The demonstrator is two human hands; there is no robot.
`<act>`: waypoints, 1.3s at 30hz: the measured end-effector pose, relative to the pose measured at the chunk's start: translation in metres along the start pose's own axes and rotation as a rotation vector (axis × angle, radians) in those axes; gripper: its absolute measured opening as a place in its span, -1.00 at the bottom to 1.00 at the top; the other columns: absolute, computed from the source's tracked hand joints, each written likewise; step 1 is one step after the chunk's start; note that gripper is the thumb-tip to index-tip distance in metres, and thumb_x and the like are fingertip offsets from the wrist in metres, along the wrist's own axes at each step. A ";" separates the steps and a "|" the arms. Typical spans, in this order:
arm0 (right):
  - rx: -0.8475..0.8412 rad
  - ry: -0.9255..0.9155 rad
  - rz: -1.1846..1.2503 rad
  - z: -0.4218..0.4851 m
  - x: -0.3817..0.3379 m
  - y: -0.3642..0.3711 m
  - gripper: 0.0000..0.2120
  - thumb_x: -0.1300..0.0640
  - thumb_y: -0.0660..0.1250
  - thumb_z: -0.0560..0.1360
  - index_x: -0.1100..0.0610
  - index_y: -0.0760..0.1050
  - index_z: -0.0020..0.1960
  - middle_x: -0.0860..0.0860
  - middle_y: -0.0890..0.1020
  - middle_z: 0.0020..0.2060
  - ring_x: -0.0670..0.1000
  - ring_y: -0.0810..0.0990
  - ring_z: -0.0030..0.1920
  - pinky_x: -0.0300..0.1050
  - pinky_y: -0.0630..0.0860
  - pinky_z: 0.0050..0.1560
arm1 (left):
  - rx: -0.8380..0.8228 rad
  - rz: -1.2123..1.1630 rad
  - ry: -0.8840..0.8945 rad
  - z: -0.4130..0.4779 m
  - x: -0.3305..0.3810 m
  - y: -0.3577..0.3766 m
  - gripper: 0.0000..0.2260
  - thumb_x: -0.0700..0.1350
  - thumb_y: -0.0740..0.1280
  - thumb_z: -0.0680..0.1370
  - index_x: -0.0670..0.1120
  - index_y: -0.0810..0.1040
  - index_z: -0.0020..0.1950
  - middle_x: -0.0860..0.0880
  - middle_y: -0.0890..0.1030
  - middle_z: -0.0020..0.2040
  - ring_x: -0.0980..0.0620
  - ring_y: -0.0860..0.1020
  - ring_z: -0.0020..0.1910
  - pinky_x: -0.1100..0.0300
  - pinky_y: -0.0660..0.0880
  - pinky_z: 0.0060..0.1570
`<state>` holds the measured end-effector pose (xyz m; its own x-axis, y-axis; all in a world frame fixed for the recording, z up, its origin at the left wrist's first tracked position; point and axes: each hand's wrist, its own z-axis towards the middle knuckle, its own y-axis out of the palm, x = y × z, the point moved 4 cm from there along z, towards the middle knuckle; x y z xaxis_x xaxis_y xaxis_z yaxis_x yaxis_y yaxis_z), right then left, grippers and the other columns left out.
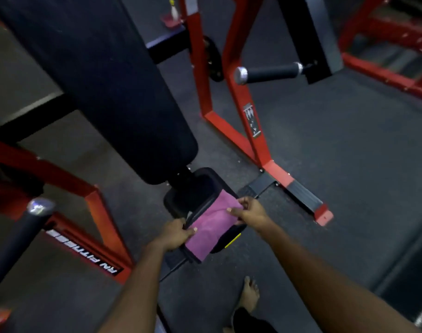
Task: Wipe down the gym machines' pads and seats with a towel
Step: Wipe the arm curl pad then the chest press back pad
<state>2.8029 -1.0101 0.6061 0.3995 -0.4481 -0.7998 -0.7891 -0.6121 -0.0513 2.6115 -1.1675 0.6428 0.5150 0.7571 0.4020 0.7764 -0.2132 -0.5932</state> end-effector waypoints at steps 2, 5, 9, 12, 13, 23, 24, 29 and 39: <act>0.101 0.002 0.048 0.005 0.015 -0.005 -0.73 0.25 0.55 0.46 0.11 0.46 -0.05 0.08 0.60 -0.19 -0.01 0.59 -0.33 -0.17 0.61 -0.41 | 0.062 0.088 0.032 0.017 0.009 0.011 -0.56 0.11 0.34 0.60 -0.10 0.44 0.39 -0.17 0.54 0.33 -0.16 0.53 0.24 0.13 0.46 0.12; 0.359 -0.020 0.128 0.015 0.043 -0.021 -0.85 0.23 0.45 0.55 0.11 0.56 0.09 0.06 0.63 -0.10 0.01 0.61 -0.21 -0.08 0.61 -0.18 | 0.185 0.231 0.312 0.040 0.032 0.029 -0.33 0.33 0.21 0.53 0.18 0.19 0.60 -0.07 0.25 0.57 -0.14 0.27 0.50 -0.04 0.27 0.47; 0.439 0.047 0.272 0.021 0.094 -0.022 -0.73 0.29 0.25 0.64 0.11 0.60 0.26 0.04 0.65 0.12 0.01 0.60 0.07 -0.07 0.52 0.15 | 0.090 0.490 0.644 0.078 0.061 0.063 -0.35 0.47 -0.01 0.49 0.41 -0.06 0.57 0.07 -0.13 0.66 -0.07 -0.09 0.63 -0.18 -0.02 0.56; 0.397 -0.022 0.390 0.026 0.120 0.005 -0.66 0.32 0.19 0.68 0.16 0.53 0.40 0.08 0.62 0.29 0.10 0.59 0.27 0.07 0.56 0.26 | 0.093 0.463 0.666 0.104 0.068 0.080 -0.33 0.48 -0.01 0.50 0.40 -0.12 0.58 0.07 -0.13 0.66 -0.07 -0.14 0.63 -0.21 0.00 0.56; 0.432 -0.055 0.426 0.026 0.126 0.011 -0.65 0.31 0.19 0.68 0.14 0.51 0.42 0.07 0.62 0.30 0.11 0.60 0.28 0.10 0.58 0.26 | 0.161 0.454 0.668 0.104 0.066 0.084 -0.33 0.46 -0.01 0.52 0.37 -0.10 0.59 0.06 -0.09 0.66 -0.08 -0.11 0.63 -0.18 0.04 0.56; 0.476 -0.144 0.568 0.026 0.136 0.023 -0.68 0.19 0.21 0.70 -0.06 0.56 0.36 0.02 0.72 0.11 0.10 0.70 0.02 0.06 0.68 0.01 | 0.179 0.467 0.786 0.141 0.089 0.088 -0.47 0.27 0.10 0.63 0.23 0.18 0.60 -0.02 0.11 0.64 -0.20 0.07 0.59 -0.07 0.10 0.55; 0.475 -0.144 0.571 0.027 0.136 0.023 -0.68 0.18 0.21 0.70 -0.09 0.56 0.35 -0.01 0.73 0.05 0.05 0.69 -0.06 0.00 0.67 -0.07 | 0.176 0.482 0.797 0.147 0.094 0.087 -0.47 0.27 0.10 0.63 0.22 0.19 0.60 -0.03 0.08 0.65 -0.21 0.06 0.60 -0.10 0.06 0.57; 0.463 -0.159 0.583 0.028 0.140 0.026 -0.69 0.14 0.22 0.70 -0.13 0.58 0.35 0.31 0.64 -0.05 0.10 0.54 -0.09 -0.08 0.65 -0.18 | 0.285 0.505 0.793 0.097 0.055 0.093 -0.46 0.26 0.07 0.63 0.31 0.02 0.61 0.03 -0.09 0.67 -0.19 -0.07 0.62 -0.24 0.04 0.55; 0.508 -0.143 0.637 0.031 0.142 0.033 -0.70 0.11 0.20 0.71 -0.20 0.62 0.25 0.06 0.63 -0.11 0.09 0.53 -0.15 -0.12 0.62 -0.27 | 0.194 0.458 0.794 0.138 0.094 0.092 -0.57 0.22 0.17 0.63 0.33 0.30 0.52 0.10 0.11 0.64 -0.18 0.05 0.58 -0.06 0.21 0.49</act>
<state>2.8195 -1.0741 0.4723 -0.2313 -0.5017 -0.8335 -0.9729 0.1155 0.2004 2.6807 -1.0306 0.5296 0.9084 -0.0341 0.4167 0.3992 -0.2252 -0.8888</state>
